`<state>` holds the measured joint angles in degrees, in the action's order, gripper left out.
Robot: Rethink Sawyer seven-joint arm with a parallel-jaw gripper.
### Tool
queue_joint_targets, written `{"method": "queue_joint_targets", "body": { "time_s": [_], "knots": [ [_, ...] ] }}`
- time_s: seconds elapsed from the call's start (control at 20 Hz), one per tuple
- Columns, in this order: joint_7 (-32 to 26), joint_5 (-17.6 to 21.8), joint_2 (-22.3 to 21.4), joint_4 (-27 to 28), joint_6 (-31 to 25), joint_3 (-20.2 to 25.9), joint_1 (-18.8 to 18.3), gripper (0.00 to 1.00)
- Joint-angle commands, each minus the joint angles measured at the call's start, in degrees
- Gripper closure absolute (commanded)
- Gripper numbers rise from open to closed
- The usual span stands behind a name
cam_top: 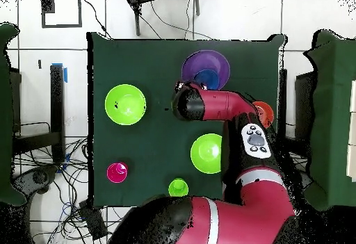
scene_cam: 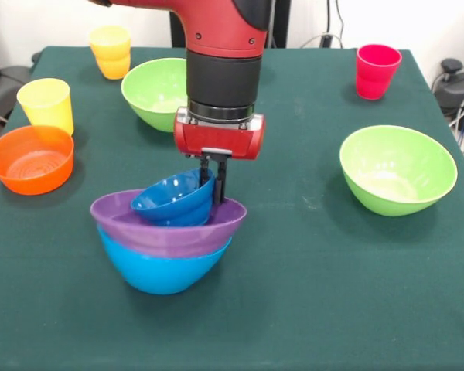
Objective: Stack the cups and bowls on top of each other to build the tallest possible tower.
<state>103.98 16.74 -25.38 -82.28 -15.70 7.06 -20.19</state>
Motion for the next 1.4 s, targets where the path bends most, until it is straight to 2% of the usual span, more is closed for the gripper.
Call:
{"method": "queue_joint_targets", "body": {
  "time_s": [0.05,0.3,0.55,0.85,1.4],
  "knots": [
    [8.35,-1.36,4.6,-9.0,-2.31,1.09,2.22,1.0],
    [7.76,-1.64,3.27,-10.06,-2.42,0.59,2.3,1.0],
    [7.29,-2.22,3.81,-7.72,-3.49,-0.07,2.96,1.0],
    [7.61,-2.86,3.5,-7.94,-3.57,-0.94,3.72,1.0],
    [5.37,-3.96,1.84,-7.16,-6.21,0.1,2.37,1.0]
  ]
}}
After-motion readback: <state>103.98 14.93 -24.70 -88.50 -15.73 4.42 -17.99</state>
